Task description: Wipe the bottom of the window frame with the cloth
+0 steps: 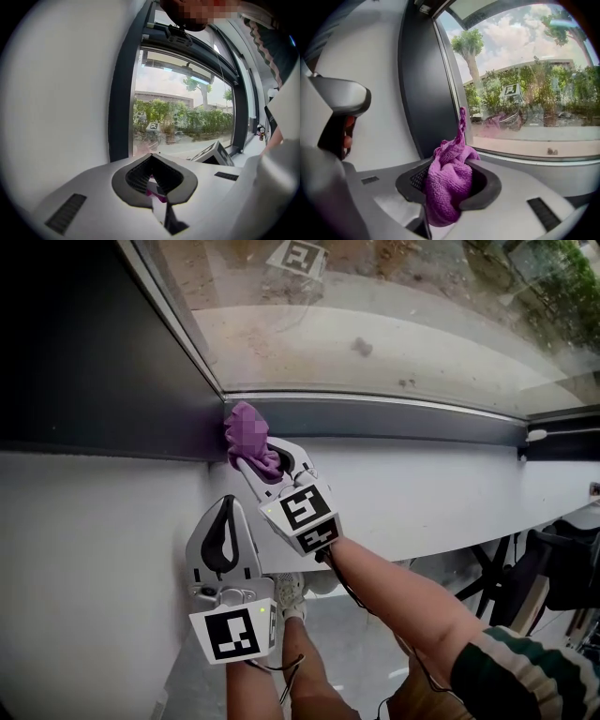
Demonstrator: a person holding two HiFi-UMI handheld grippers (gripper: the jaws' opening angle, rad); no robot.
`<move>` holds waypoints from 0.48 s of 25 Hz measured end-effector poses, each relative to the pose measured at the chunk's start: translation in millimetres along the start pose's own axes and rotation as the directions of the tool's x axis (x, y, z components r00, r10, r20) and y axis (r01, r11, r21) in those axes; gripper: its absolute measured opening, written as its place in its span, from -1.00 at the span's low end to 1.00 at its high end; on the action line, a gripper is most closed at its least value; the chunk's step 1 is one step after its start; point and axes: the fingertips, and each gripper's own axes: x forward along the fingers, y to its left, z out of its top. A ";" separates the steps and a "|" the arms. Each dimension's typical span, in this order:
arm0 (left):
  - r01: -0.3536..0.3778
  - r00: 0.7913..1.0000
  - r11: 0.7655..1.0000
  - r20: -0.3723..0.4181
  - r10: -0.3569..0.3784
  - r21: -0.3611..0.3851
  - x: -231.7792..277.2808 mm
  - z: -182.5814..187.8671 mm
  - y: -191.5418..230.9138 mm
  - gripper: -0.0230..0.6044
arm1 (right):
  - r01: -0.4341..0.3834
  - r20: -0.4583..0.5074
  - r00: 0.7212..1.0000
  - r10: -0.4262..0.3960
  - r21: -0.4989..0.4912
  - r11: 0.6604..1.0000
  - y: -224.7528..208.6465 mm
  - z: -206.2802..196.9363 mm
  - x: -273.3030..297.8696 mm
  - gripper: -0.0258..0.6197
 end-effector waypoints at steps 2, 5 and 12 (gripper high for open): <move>-0.001 1.000 0.999 0.000 0.001 0.032 1.0 12.2 -5.4 -0.91 | -0.009 0.018 1.000 0.009 -0.013 1.000 -1.1 15.0 -14.1 -0.46; 0.012 1.000 0.999 0.017 -0.013 0.053 4.7 33.9 -19.5 -0.91 | -0.020 0.054 0.998 0.023 -0.058 0.998 -8.4 40.8 -41.5 -0.46; 0.046 0.998 0.999 0.029 -0.047 0.025 -5.6 76.7 -50.1 -0.91 | -0.010 0.080 0.997 0.018 -0.095 0.995 -15.4 88.2 -108.3 -0.46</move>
